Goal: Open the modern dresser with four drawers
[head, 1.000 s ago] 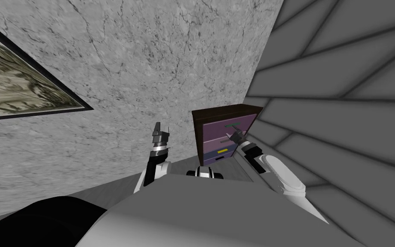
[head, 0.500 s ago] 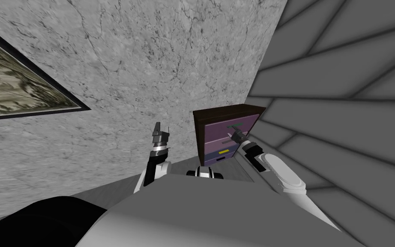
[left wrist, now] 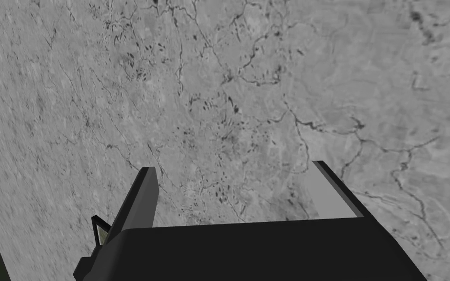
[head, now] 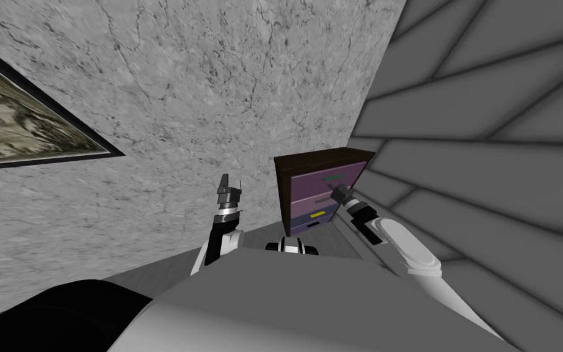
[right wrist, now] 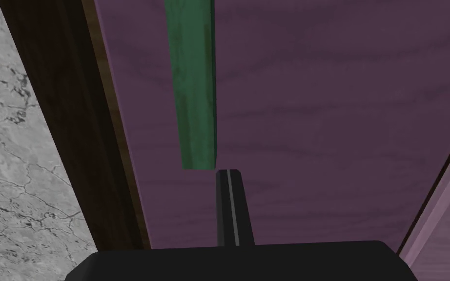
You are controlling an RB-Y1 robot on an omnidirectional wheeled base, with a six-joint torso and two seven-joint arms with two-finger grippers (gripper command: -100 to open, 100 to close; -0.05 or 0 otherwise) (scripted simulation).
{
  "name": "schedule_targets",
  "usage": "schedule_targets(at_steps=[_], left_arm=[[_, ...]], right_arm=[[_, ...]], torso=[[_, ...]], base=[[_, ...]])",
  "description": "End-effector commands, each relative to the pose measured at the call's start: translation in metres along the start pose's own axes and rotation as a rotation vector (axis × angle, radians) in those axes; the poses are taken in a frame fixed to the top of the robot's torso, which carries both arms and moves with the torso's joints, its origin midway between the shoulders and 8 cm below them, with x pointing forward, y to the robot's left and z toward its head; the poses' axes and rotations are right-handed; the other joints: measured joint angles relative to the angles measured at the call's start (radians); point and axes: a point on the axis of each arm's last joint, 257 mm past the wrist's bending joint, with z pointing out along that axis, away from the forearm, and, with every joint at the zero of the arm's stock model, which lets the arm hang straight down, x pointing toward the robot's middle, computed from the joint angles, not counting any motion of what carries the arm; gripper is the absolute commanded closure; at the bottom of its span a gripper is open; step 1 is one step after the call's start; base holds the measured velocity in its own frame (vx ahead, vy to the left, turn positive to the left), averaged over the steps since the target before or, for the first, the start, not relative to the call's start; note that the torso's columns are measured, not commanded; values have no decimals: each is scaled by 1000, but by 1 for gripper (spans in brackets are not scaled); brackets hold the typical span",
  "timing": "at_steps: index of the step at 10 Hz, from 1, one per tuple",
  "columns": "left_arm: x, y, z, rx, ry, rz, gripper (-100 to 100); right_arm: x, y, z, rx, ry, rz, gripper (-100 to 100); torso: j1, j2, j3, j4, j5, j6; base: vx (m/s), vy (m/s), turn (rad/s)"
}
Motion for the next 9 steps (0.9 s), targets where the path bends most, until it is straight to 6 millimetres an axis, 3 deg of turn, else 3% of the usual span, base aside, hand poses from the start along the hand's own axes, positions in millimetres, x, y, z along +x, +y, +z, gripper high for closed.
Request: schedule_targets(at_steps=[1,2,3,9], left_arm=[[0,0,0,0,0,0,0],[0,0,0,0,0,0,0],[0,0,0,0,0,0,0],[0,0,0,0,0,0,0]], right_arm=[[-3,-3,-2,0,-13,1,100],[-2,-2,-1,0,-10,0,100],[5,-5,-2,-6,-10,-3,-100],[17,-13,-3,-13,-9,-12,-100]], torso=[[3,-2,-1,0,1,0],[5,-6,-3,-1,2,0],[7,-12,-7,-3,2,0],[4,-2,-1,0,1,1]], base=[[-172,-54,-45],[-79,-27,-12],[56,40,12],[106,74,3]])
